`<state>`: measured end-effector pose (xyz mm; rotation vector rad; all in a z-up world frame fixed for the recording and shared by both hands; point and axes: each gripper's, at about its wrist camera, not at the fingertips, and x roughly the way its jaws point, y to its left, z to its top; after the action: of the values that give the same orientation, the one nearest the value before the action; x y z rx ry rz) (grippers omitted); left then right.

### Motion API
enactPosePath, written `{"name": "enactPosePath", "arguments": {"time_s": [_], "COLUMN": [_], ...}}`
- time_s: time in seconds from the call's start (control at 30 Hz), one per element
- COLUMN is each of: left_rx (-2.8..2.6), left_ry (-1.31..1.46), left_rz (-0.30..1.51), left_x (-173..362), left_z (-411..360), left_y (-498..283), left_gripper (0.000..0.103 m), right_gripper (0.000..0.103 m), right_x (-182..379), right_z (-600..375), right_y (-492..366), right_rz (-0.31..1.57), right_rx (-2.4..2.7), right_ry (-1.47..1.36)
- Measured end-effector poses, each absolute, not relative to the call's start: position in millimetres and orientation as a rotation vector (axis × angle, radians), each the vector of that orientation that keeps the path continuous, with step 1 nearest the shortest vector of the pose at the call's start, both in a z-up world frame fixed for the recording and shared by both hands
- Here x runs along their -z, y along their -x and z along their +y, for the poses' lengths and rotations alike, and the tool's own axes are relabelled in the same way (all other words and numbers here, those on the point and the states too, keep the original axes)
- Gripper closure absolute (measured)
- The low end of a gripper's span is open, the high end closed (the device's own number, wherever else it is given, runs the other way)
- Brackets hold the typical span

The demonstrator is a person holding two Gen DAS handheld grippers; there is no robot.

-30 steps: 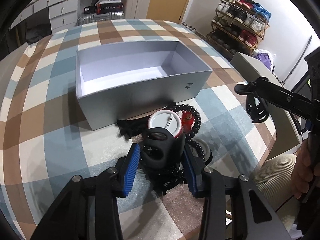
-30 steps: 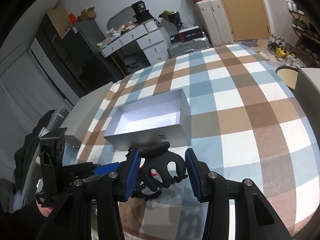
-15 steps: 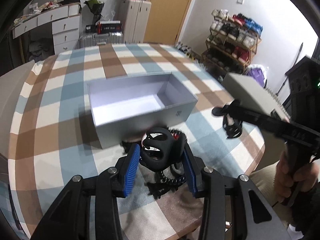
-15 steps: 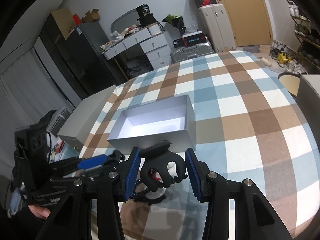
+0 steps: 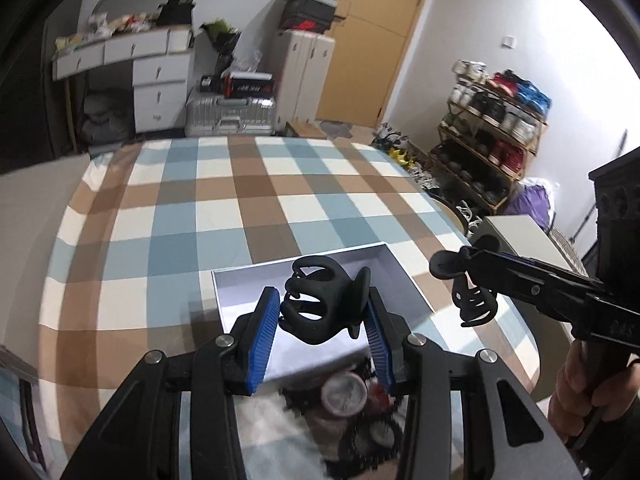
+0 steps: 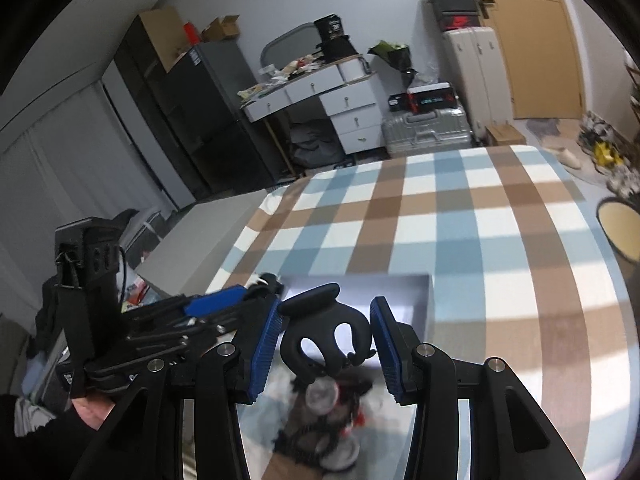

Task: Organize jewelry

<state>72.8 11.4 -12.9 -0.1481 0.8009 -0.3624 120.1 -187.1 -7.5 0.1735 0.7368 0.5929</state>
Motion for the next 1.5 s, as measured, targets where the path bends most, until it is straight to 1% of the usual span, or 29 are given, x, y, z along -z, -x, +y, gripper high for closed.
{"name": "enactPosePath", "arguments": {"time_s": [0.13, 0.27, 0.57, 0.9, 1.0, 1.07, 1.1, 1.13, 1.17, 1.23, 1.27, 1.3, 1.33, 1.37, 1.4, 1.43, 1.5], "left_rx": [0.357, 0.355, 0.365, 0.324, 0.329, 0.34, 0.343, 0.346, 0.346, 0.346, 0.345, 0.344, 0.341, 0.336, 0.328, 0.321, 0.311], "left_ry": [0.156, 0.15, 0.106, 0.14, 0.159, 0.176, 0.184, 0.186, 0.182, 0.169, 0.162, 0.156, 0.15, 0.147, 0.142, 0.139, 0.142], "left_rz": [0.846, 0.886, 0.942, 0.971, 0.971, 0.979, 0.981, 0.979, 0.97, 0.947, 0.94, 0.93, 0.918, 0.909, 0.899, 0.888, 0.86], "left_x": [26, 33, 43, 51, 50, 50, 49, 49, 47, 44, 43, 41, 40, 39, 38, 36, 32], "left_z": [11, 10, 1, 8, 11, 12, 12, 12, 12, 12, 12, 12, 13, 15, 16, 18, 22], "left_y": [-89, -94, -92, -101, -100, -102, -102, -101, -99, -95, -94, -92, -90, -89, -87, -86, -81], "left_gripper": [0.066, 0.066, 0.066, 0.066, 0.066, 0.065, 0.062, 0.056, 0.052, 0.047, 0.046, 0.042, 0.039, 0.038, 0.037, 0.036, 0.035], "right_gripper": [0.058, 0.059, 0.059, 0.058, 0.057, 0.056, 0.055, 0.054, 0.048, 0.042, 0.035, 0.029, 0.027, 0.022, 0.015, 0.011, 0.0], "right_x": [16, 37, 71, 83, 81, 77, 76, 74, 72, 66, 63, 61, 58, 54, 51, 47, 41], "right_z": [-178, -169, -169, -158, -157, -159, -160, -161, -163, -166, -168, -169, -171, -173, -175, -177, -180], "right_y": [-152, -175, -190, -192, -191, -190, -190, -189, -188, -184, -181, -178, -174, -170, -167, -163, -157], "right_rz": [0.765, 0.827, 0.924, 0.916, 0.886, 0.863, 0.858, 0.849, 0.836, 0.804, 0.783, 0.767, 0.749, 0.728, 0.709, 0.689, 0.653], "right_rx": [-0.601, -0.604, -0.604, -0.58, -0.574, -0.582, -0.588, -0.596, -0.606, -0.612, -0.616, -0.619, -0.618, -0.616, -0.615, -0.611, -0.61], "right_ry": [-0.177, -0.166, -0.195, -0.136, -0.126, -0.144, -0.153, -0.166, -0.178, -0.185, -0.184, -0.183, -0.181, -0.181, -0.181, -0.183, -0.19]}}
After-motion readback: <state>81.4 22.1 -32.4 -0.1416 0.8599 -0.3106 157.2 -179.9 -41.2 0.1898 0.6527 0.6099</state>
